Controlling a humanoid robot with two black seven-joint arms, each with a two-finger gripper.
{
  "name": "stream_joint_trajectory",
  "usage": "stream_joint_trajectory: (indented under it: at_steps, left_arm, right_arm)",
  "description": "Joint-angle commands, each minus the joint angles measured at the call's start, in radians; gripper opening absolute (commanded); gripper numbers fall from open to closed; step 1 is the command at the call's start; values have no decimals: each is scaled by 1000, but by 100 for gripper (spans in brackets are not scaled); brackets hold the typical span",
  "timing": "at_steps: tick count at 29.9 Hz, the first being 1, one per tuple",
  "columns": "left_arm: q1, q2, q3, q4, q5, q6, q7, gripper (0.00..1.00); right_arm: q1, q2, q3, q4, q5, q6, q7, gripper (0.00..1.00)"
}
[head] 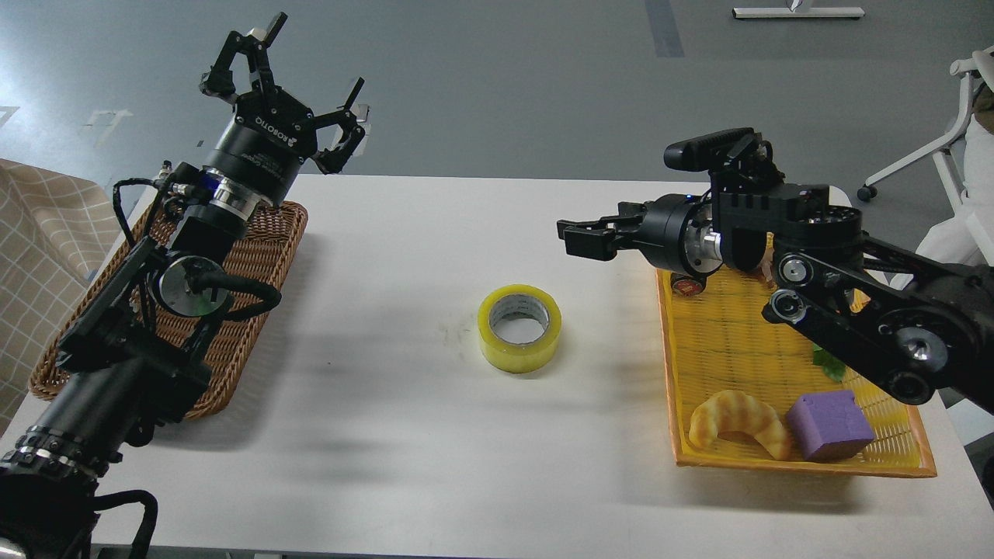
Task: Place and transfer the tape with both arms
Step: 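Withdraw the right gripper back above the yellow basket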
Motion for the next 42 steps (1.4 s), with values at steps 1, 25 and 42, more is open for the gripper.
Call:
stream_joint_trajectory:
  at_steps: [1,25,42]
  left_arm:
    - [0,1,2,0,-2,0,0,98]
    - [3,1,2,2,0,0,0,98]
    - [-2,3,3,2,14,0,0,98]
  right_arm:
    - [-87,-20,166,43,0,0,11,99]
    - [-375,17,773,96,691,0,13,100]
    - [-403,362,1037,23,848,0,2,100]
